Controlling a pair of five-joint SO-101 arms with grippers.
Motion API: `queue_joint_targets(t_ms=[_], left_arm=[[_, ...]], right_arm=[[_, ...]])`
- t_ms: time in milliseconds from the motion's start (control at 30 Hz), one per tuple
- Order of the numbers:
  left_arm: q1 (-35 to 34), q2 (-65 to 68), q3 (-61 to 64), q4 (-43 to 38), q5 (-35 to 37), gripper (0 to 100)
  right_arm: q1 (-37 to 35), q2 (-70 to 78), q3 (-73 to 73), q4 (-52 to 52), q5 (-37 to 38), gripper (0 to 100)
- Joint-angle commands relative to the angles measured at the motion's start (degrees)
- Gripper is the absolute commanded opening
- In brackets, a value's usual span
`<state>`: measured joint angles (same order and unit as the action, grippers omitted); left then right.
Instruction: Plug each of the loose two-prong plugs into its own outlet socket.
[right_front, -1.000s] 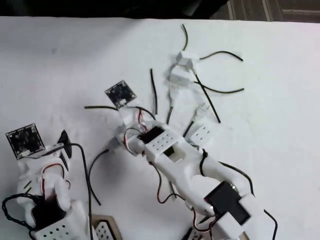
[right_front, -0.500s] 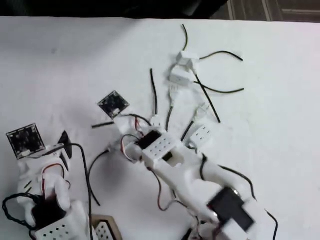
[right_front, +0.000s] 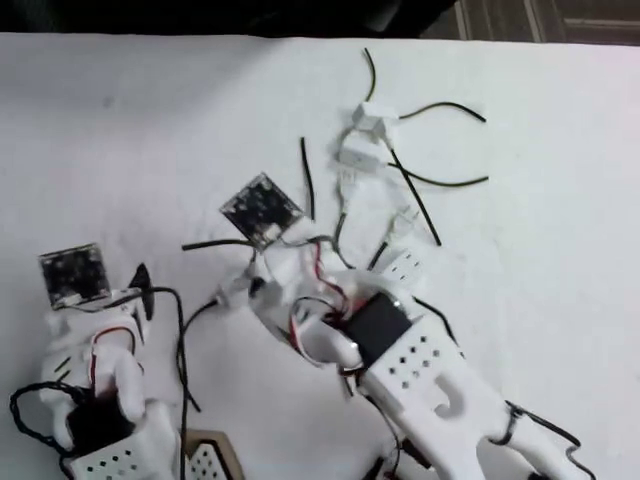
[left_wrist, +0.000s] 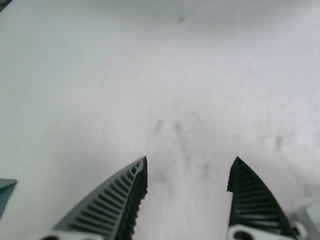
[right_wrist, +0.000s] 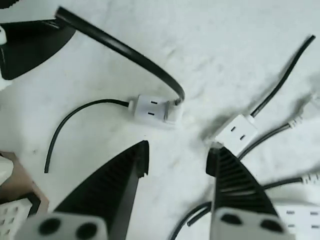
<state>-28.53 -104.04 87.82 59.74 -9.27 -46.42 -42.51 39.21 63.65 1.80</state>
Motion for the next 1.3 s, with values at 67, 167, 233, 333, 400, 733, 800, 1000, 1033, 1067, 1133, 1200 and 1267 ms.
queue_joint_targets(t_ms=[67, 167, 233, 333, 400, 733, 800, 1000, 1033, 1067, 1133, 1200, 1267], left_arm=[[8.9, -0.2, -0.7, 1.0, -8.4, 26], [11.2, -0.1, -2.2, 3.5, -11.8, 26], [11.5, -0.1, -4.7, 6.0, -13.1, 26], [11.5, -0.1, -8.7, 9.5, -15.5, 26], [11.6, -0.1, -10.5, 10.7, -16.8, 26], [21.0, 22.0, -20.1, 10.9, -18.7, 26], [23.2, 29.3, -23.8, 10.8, -18.9, 26], [28.7, 47.4, -28.7, 8.4, -26.9, 31], [28.9, 49.8, -28.7, 7.5, -26.9, 34], [29.0, 52.0, -28.7, 6.3, -27.1, 37], [29.1, 56.0, -28.7, 3.5, -27.3, 38], [29.1, 59.5, -28.7, -0.4, -27.4, 38], [29.1, 62.6, -28.6, -4.4, -27.4, 38]], right_arm=[[7.5, -2.1, -0.3, 5.9, -12.6, 18.2], [11.7, -2.1, 0.1, 6.8, -13.7, 9.6], [13.5, -2.6, 1.7, 6.0, -13.7, 0.8], [15.6, -2.6, 5.0, 3.3, -13.8, 3.9], [17.1, -2.5, 7.0, 0.5, -13.7, 1.5], [28.0, -2.1, 10.9, -8.0, -14.1, 1.8], [28.8, -2.1, 10.9, -8.0, -14.1, 1.8], [28.8, -2.1, 14.1, -10.9, -13.7, 1.8], [28.8, -2.1, 15.0, -12.4, -13.7, 1.8], [28.8, -2.1, 15.9, -13.8, -13.7, 1.8], [28.8, -2.1, 17.3, -16.1, -13.7, 1.8], [28.8, -2.1, 18.0, -17.3, -13.6, 1.8], [28.6, -2.1, 18.0, -17.3, -13.6, 1.8]])
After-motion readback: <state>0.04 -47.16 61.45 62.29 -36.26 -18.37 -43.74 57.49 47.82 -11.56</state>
